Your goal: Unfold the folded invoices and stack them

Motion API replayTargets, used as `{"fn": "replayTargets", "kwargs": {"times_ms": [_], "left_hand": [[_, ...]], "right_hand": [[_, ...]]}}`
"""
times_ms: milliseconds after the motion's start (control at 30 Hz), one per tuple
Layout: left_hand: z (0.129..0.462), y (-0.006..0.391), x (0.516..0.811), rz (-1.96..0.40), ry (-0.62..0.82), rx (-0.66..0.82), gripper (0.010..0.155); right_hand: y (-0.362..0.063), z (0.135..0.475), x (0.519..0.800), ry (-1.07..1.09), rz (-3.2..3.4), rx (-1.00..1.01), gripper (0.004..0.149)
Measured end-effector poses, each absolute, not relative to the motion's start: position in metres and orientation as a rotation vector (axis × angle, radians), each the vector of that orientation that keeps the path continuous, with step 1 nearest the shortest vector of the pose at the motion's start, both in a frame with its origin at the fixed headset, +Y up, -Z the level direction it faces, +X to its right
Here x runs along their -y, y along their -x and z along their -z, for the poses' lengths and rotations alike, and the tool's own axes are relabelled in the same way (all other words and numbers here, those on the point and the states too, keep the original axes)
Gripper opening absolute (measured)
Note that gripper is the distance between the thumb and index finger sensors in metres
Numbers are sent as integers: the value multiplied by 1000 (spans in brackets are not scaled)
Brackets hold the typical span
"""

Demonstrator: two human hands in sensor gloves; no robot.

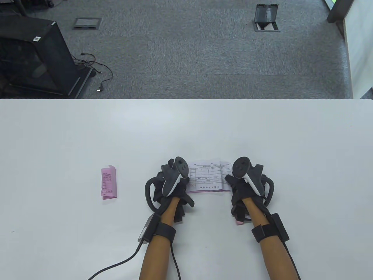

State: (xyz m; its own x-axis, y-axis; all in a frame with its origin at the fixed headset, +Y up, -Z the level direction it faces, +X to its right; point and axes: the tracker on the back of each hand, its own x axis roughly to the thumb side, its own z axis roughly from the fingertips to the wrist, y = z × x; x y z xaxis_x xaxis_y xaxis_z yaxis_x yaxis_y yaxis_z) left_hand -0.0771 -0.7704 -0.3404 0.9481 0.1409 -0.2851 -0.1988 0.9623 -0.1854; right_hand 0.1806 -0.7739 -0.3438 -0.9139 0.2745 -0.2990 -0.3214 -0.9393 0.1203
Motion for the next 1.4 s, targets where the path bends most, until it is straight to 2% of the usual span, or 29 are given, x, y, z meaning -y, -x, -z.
{"fn": "replayTargets", "kwargs": {"times_ms": [133,300,367,500,700,800,867,933,1000,1133,1233,1400], "left_hand": [[329,89,765,-284,132,-265,83],[309,120,744,-271,-8,-315,82],[301,140,733,-285,-52,-388,83],[291,194,721,-345,-43,-580,82],[275,268,729,-495,-49,-800,65],[271,288,735,-440,-34,-844,63],[271,294,742,-374,38,-836,69],[273,295,750,-383,134,-807,82],[276,293,761,-394,212,-780,89],[283,282,768,-242,245,-749,96],[287,276,769,-156,249,-751,93],[290,272,767,-186,171,-750,77]], "right_hand": [[-194,339,771,394,-2700,-184,48],[-221,326,762,425,-2545,-124,50],[-233,319,757,401,-2550,-98,50],[-255,298,747,354,-2549,-59,50],[-268,276,752,279,-2477,-70,51],[-267,273,758,261,-2484,-120,51],[-265,272,758,245,-2508,-108,51],[-262,271,757,225,-2525,-110,52],[-260,270,758,217,-2526,-126,52],[-259,268,760,209,-2551,-144,52],[-259,268,761,212,-2556,-145,52],[-257,267,762,206,-2561,-151,51]]}}
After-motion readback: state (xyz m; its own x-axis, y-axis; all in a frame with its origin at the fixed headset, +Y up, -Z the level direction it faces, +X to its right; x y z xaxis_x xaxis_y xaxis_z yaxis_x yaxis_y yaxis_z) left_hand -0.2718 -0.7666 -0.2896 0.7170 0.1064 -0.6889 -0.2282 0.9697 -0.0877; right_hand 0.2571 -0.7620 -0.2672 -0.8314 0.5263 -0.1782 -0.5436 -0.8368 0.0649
